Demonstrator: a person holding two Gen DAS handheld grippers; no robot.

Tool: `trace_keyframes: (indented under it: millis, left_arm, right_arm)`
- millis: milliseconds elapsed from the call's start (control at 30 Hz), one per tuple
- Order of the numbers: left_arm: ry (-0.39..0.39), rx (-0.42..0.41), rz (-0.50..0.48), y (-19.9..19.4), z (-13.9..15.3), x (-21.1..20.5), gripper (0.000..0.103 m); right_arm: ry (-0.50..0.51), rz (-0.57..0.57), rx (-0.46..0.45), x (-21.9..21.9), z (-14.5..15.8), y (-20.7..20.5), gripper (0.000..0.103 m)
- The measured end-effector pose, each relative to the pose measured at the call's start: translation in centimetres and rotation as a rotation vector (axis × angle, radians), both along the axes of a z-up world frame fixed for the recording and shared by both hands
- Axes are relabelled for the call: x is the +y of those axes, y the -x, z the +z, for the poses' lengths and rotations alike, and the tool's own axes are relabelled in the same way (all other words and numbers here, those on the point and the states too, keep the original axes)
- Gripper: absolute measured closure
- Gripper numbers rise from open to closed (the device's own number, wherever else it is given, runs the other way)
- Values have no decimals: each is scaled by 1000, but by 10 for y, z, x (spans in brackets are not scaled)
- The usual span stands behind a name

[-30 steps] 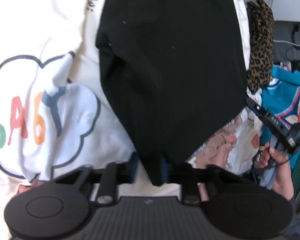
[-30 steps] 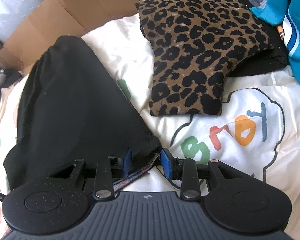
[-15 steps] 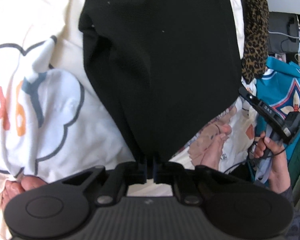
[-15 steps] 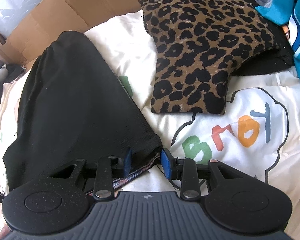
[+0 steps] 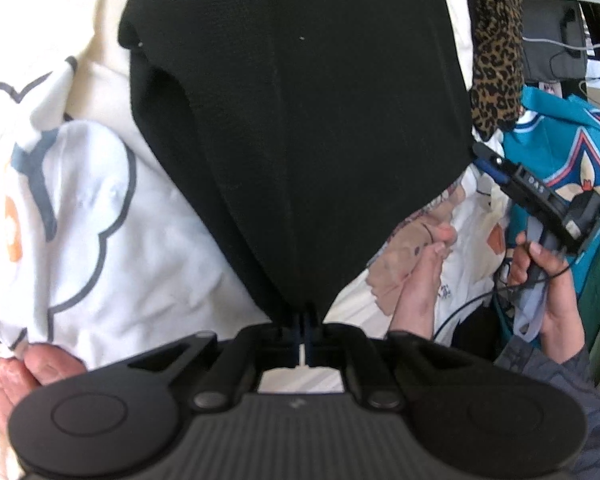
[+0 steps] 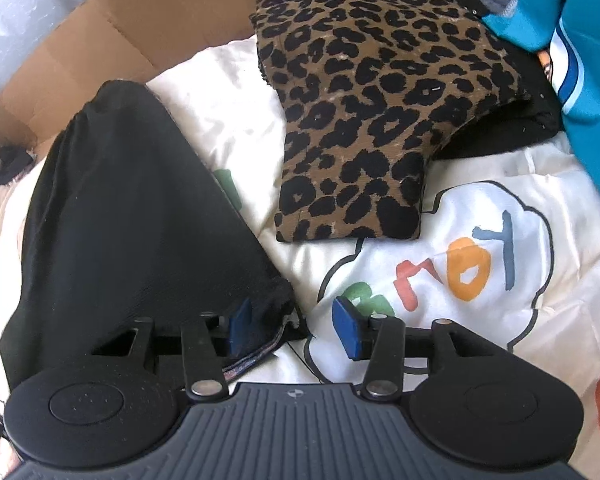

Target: Fold clothes

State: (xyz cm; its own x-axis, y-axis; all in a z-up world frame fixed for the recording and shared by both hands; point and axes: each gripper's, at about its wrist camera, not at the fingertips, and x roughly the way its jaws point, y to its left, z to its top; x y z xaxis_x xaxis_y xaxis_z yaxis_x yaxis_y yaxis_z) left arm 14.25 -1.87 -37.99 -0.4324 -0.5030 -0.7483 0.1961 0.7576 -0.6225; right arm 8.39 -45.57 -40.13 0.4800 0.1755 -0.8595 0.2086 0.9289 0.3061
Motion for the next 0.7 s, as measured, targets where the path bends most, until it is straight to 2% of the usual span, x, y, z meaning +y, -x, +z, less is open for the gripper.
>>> trace_keyframes:
  millis: [133,200,233,267,533,700]
  left_arm:
    - [-1,0,0,0,-3,2,101]
    - [2,-1,0,0,-3,3,101]
    - [3,-2,-1,0,-3,3,101]
    - [5,-2,-1,1,-4,2,101]
    - [1,-5,-24,2,-4,1,102]
    - [-22,1,-24,4,-14,2,102]
  right_arm:
    - [-32,18,-17,3,-6,-2,53]
    - [-43,21,-20,4,-8,-3,70]
    - [-38,23,-27,5,-7,-3,90]
    - [-30,27,-34,5,-5,-2,94]
    - [33,44,-45,11,7,5,98]
    - [51,42,-12,11,-4,4,98]
